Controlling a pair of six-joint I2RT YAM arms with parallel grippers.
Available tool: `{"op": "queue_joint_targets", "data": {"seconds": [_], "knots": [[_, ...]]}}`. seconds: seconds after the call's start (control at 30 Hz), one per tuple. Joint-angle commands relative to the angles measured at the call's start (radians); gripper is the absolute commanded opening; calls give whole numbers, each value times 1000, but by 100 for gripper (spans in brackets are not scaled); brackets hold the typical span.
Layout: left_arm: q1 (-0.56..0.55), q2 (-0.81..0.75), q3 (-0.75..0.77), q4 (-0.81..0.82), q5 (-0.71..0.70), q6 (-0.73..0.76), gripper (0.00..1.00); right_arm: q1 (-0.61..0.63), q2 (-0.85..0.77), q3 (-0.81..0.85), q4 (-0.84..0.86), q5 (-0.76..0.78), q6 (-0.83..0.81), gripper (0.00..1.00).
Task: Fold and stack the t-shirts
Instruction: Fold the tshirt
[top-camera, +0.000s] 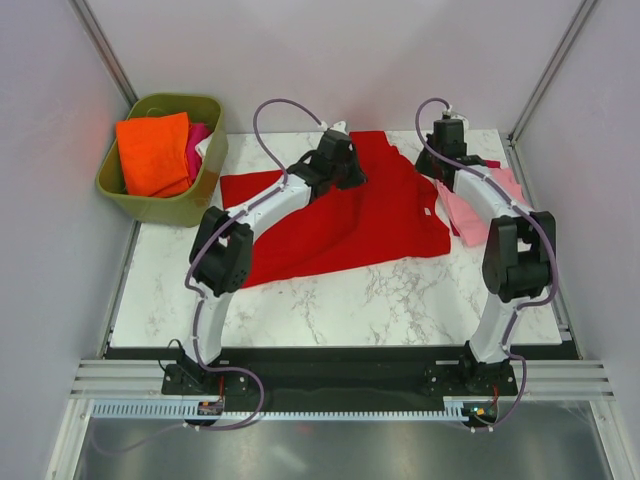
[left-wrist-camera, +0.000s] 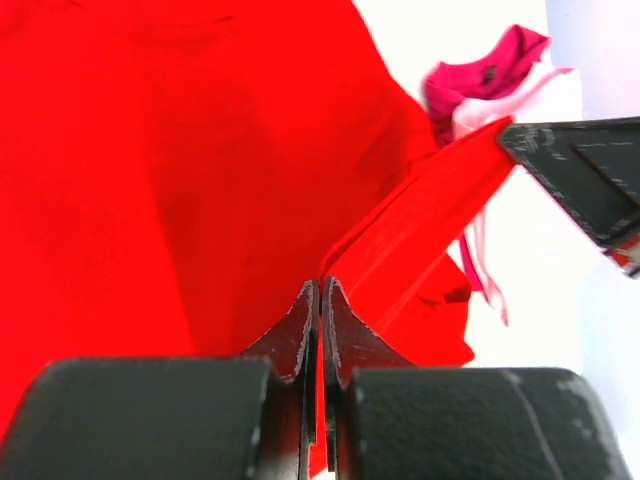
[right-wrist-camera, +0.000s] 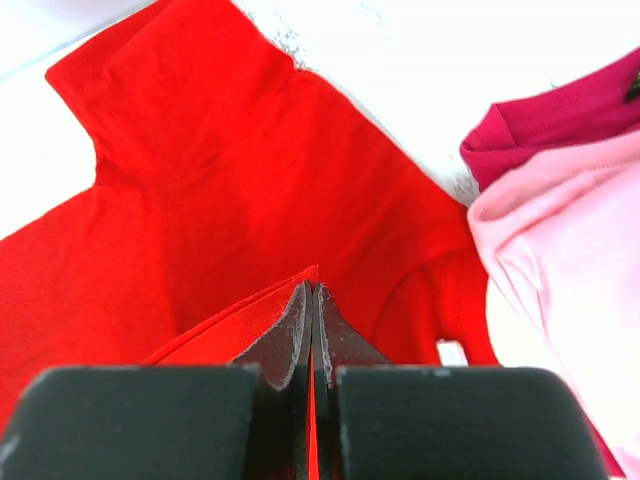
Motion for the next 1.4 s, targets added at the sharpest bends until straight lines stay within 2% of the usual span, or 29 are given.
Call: {"op": "queue_joint_targets", "data": {"seconds": [0.0, 0.23, 1.37], "knots": [[19, 61, 68, 15, 29, 36, 2, -6, 37, 66, 6, 4, -12, 0], [52, 159, 133, 15, 49, 28, 2, -6, 129, 146, 6, -8, -3, 0], [149, 256, 128, 154, 91, -33, 2, 3, 357, 349, 76, -99, 15, 0]]}}
